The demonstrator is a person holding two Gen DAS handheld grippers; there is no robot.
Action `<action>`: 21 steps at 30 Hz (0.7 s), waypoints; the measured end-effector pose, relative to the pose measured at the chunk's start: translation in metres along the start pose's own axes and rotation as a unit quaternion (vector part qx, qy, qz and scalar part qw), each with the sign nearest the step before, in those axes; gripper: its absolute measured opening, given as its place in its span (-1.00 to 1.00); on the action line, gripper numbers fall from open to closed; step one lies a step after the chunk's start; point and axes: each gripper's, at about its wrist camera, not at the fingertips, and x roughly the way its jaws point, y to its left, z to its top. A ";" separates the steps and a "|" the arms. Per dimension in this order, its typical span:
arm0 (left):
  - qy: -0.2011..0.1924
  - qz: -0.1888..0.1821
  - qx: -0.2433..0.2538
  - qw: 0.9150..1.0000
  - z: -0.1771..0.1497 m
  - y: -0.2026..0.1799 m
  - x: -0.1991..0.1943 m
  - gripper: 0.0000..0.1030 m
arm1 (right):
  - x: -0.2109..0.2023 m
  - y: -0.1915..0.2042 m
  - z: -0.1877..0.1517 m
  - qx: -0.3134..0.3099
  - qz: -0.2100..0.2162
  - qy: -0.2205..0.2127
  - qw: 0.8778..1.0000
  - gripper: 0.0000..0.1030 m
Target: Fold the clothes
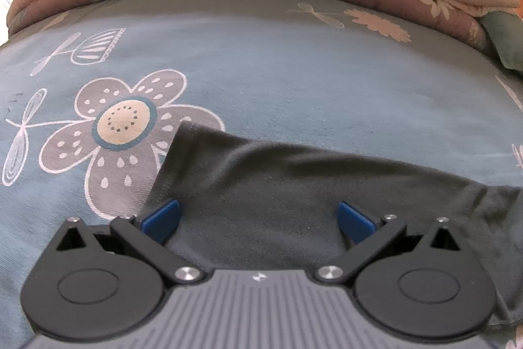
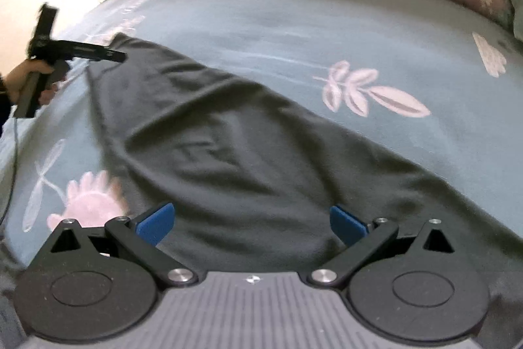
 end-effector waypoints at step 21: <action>-0.014 0.019 0.145 0.989 -0.080 -0.067 -0.204 0.99 | -0.125 0.041 -0.139 -0.003 -0.084 0.049 0.995 1.00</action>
